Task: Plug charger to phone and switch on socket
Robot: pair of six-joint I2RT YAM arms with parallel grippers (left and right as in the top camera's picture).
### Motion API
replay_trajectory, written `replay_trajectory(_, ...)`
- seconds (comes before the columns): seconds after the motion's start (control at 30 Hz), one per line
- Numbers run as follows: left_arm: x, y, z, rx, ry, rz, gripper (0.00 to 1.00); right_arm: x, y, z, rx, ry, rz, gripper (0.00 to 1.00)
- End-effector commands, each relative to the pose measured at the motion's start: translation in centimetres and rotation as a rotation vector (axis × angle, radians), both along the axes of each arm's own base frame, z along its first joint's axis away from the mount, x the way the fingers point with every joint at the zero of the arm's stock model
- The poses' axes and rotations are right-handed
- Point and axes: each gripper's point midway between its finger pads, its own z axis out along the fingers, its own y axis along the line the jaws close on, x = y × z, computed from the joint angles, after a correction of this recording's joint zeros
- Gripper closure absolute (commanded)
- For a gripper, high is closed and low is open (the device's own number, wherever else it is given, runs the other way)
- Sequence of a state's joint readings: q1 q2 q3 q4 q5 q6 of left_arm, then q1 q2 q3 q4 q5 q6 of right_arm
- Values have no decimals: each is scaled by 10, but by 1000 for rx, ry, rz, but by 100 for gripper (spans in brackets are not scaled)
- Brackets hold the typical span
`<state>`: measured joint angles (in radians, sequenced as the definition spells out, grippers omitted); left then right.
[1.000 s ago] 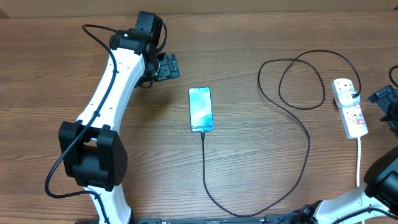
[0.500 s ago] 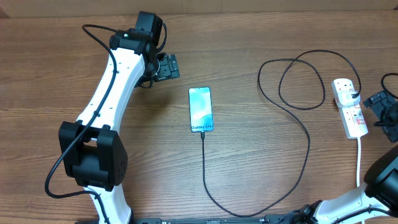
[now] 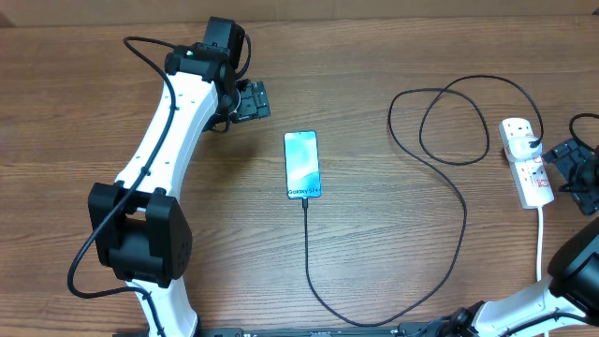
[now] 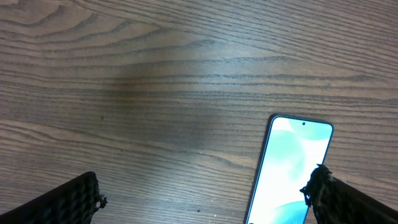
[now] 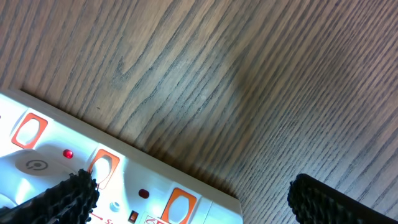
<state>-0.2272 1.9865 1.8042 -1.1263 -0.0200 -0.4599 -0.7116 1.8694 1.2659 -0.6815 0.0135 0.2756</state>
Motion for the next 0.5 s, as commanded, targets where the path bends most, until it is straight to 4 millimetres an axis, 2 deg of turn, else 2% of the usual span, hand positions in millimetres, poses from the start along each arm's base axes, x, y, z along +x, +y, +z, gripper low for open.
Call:
replay_trajectory(0.0,1,1,7,13,-21,-16,0,2,3,3,-2,-7,22,0)
replay_trajectory(0.47,2,1,7,13,-21,-16,0,-1,5,1,7,3,22,0)
